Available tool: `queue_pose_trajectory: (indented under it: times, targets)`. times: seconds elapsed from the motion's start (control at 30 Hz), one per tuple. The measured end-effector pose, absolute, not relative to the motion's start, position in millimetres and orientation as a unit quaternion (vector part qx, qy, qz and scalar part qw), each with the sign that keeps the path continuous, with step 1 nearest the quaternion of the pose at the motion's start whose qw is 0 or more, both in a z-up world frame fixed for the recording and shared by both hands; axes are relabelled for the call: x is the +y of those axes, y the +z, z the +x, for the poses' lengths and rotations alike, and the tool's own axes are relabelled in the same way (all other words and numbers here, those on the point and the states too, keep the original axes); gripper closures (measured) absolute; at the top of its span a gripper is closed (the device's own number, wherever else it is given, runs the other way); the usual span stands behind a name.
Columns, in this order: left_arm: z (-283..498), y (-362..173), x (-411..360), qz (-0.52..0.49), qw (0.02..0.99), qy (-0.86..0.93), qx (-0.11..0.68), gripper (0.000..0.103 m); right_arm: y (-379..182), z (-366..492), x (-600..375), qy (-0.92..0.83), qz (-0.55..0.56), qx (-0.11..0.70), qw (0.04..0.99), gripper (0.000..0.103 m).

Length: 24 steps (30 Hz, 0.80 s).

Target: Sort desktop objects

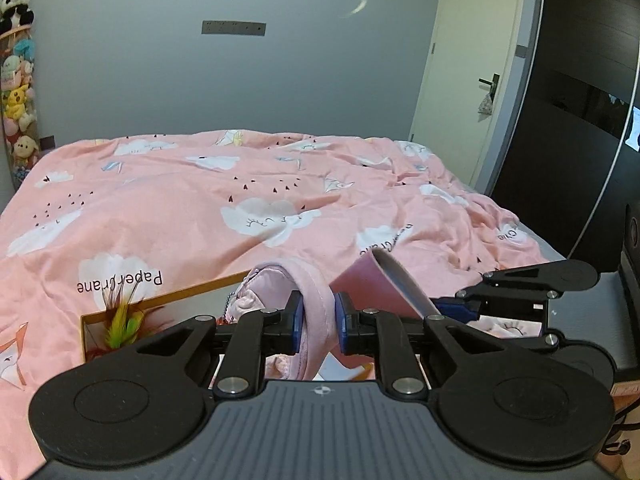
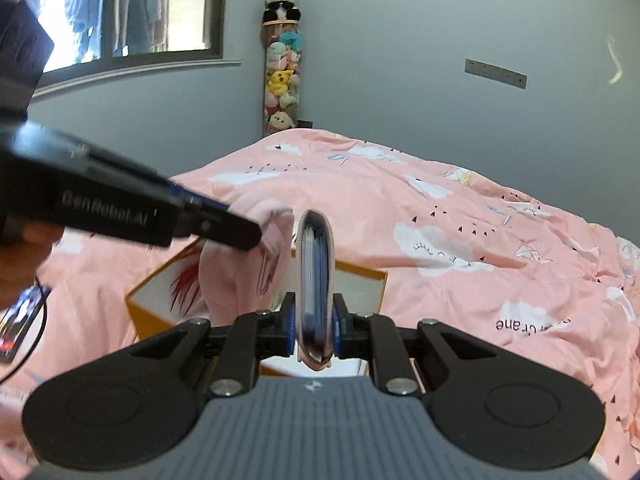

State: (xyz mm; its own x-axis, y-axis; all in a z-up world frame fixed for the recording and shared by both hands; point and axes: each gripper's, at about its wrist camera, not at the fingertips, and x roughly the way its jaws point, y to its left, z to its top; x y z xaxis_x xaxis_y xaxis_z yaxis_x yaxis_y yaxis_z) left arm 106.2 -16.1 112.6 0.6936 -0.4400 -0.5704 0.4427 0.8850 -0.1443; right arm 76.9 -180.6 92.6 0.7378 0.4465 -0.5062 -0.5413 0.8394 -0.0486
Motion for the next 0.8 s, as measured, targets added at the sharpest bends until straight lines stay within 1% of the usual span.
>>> queue_pose_trajectory:
  times: [0.07, 0.2, 0.4, 0.5, 0.8]
  targets:
    - [122, 104, -12, -0.014, 0.916, -0.243, 0.320, 0.084, 90, 95, -180, 0.269, -0.077, 0.255, 0.925, 0.086]
    - [160, 77, -5, -0.051, 0.902, -0.244, 0.353, 0.084, 70, 143, -178, 0.271, -0.032, 0.304, 0.913, 0.085]
    - [217, 33, -4, -0.075, 0.885, -0.237, 0.394, 0.084, 29, 202, -160, 0.245, -0.034, 0.359, 0.900, 0.085]
    - [237, 17, -4, -0.077, 0.883, -0.234, 0.400, 0.084, 14, 228, -152, 0.232, -0.037, 0.378, 0.896, 0.085]
    - [269, -23, 0, -0.104, 0.877, -0.232, 0.407, 0.084, -9, 268, -136, 0.207, -0.053, 0.413, 0.885, 0.085]
